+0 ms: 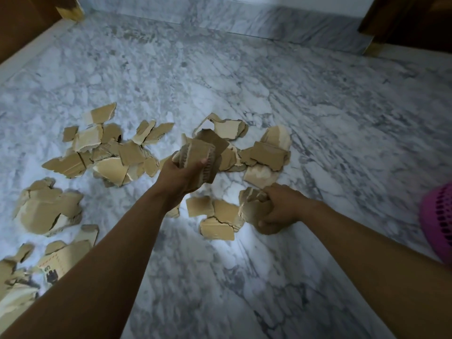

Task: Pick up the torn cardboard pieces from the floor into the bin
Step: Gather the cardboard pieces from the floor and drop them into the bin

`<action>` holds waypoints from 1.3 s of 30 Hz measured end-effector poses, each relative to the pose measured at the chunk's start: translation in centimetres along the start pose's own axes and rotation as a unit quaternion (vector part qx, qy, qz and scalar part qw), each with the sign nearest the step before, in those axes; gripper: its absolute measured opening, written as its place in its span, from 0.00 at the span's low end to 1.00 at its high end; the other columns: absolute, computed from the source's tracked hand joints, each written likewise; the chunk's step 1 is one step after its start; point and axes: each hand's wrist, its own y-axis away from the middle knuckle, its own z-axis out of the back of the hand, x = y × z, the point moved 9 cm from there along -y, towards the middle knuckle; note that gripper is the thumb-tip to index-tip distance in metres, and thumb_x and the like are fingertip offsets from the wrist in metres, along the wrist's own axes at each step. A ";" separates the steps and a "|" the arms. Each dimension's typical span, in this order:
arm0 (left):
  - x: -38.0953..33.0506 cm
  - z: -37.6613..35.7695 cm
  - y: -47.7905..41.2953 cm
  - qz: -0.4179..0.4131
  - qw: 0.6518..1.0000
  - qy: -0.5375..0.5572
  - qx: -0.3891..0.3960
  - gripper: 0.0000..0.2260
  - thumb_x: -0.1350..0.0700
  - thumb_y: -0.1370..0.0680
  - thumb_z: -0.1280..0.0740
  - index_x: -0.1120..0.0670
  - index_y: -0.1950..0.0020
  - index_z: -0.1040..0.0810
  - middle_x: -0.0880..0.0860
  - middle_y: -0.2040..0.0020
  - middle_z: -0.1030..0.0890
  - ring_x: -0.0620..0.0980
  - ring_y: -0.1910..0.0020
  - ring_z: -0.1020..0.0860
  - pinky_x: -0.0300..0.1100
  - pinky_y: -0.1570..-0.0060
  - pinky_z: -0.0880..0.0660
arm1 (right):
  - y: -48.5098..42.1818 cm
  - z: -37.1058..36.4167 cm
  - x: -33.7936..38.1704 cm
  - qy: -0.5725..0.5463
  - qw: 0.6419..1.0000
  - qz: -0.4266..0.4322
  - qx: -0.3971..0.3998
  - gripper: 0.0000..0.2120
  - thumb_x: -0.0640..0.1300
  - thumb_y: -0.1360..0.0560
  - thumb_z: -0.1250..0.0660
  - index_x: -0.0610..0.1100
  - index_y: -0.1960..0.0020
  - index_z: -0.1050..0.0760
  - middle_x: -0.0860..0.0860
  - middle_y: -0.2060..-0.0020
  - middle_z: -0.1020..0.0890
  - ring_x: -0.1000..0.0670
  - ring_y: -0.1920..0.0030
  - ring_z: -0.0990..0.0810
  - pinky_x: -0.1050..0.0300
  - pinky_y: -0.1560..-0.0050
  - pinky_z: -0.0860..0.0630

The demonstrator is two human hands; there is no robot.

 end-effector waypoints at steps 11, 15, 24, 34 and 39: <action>4.0 0.6 0.5 0.157 0.842 -0.482 0.184 0.15 0.52 0.27 0.25 0.50 0.42 0.21 0.54 0.48 0.17 0.53 0.51 0.18 0.48 0.48 0.21 | 0.3 1.4 -1.0 0.105 0.991 -0.007 0.088 0.37 0.63 0.38 0.21 0.52 0.35 0.30 0.48 0.37 0.32 0.44 0.37 0.31 0.44 0.39 0.26; 7.5 1.2 0.9 0.150 0.734 -0.635 0.186 0.29 0.41 0.31 0.25 0.46 0.32 0.24 0.54 0.37 0.22 0.53 0.39 0.25 0.52 0.36 0.28 | 0.3 -0.1 -1.2 0.130 0.988 -0.019 0.077 0.40 0.62 0.37 0.21 0.52 0.30 0.32 0.47 0.31 0.37 0.40 0.32 0.36 0.41 0.37 0.27; 9.1 -0.3 0.7 0.042 0.704 -0.697 0.130 0.32 0.41 0.36 0.21 0.49 0.36 0.26 0.52 0.38 0.24 0.57 0.35 0.28 0.55 0.39 0.28 | -0.1 -1.8 -1.2 0.131 0.991 -0.023 0.015 0.39 0.62 0.34 0.23 0.47 0.33 0.37 0.43 0.33 0.37 0.38 0.34 0.34 0.40 0.37 0.32; 7.6 0.5 1.4 0.067 0.797 -0.568 0.196 0.25 0.52 0.30 0.23 0.52 0.37 0.28 0.49 0.42 0.21 0.49 0.46 0.23 0.46 0.45 0.25 | 1.0 -0.1 -1.7 -0.041 0.999 0.005 0.003 0.38 0.52 0.38 0.17 0.50 0.40 0.40 0.49 0.47 0.23 0.45 0.49 0.21 0.48 0.51 0.23; 6.1 -1.7 1.6 0.065 0.737 -0.622 0.257 0.25 0.55 0.29 0.25 0.47 0.32 0.24 0.48 0.42 0.19 0.47 0.47 0.23 0.41 0.46 0.29 | -0.1 2.9 -0.7 0.006 1.000 0.007 0.008 0.28 0.54 0.38 0.17 0.52 0.48 0.31 0.51 0.47 0.23 0.48 0.47 0.23 0.53 0.50 0.24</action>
